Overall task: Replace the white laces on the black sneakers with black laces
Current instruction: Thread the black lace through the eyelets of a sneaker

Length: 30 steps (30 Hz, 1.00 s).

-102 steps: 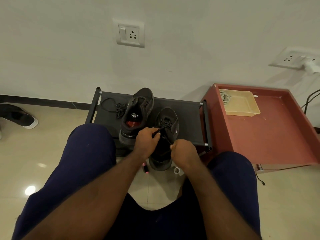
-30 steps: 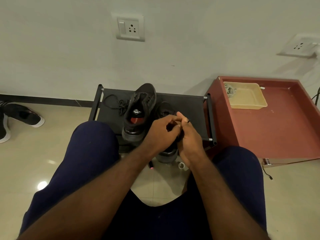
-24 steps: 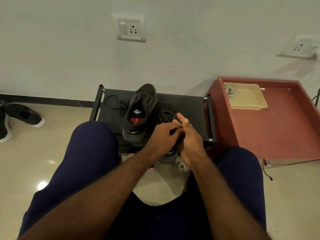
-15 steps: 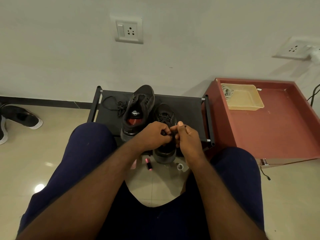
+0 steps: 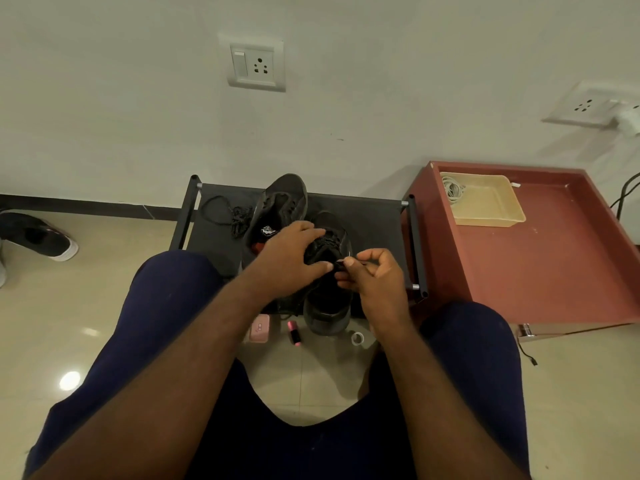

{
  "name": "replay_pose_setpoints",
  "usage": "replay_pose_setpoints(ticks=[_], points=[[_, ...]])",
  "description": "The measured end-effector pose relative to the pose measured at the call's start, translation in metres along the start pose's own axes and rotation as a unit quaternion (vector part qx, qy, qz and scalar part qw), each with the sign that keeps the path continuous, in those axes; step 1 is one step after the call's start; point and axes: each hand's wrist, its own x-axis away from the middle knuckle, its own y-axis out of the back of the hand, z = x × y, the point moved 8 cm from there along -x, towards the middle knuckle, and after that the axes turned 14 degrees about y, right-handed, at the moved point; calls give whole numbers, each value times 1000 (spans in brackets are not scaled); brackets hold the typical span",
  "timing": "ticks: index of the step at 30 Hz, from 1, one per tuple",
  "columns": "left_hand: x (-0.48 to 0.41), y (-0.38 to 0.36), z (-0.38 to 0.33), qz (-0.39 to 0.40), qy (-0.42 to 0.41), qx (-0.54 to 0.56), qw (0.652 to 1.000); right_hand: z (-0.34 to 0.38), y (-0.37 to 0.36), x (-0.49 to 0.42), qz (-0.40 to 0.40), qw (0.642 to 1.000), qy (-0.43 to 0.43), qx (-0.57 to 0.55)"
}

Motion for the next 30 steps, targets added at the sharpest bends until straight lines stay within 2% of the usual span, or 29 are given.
replay_pose_setpoints(ticks=[3,9,12,16,20,23,26,27,30], points=[[5,-9,-22,23,-46,116,992,0,-9,4,29,1000,-6,0],[-3,-38,4,102,42,277,954,-11,2,3,-17,999,-28,5],[-9,-46,15,77,81,280,953,-17,2,-4,-11,999,-33,25],[-18,-49,37,-1,150,265,953,-14,12,-27,-17,982,41,184],[-17,-54,39,-17,139,210,968,-28,4,-43,110,917,47,380],[-14,-56,38,-41,122,186,974,-44,-6,-46,166,907,30,387],[-12,-59,39,-65,130,186,972,-51,-17,-45,210,865,59,452],[-11,-59,39,-74,133,184,971,-51,-16,-46,201,865,61,455],[-14,-60,36,-87,132,176,971,-50,-2,-49,151,898,31,412]])
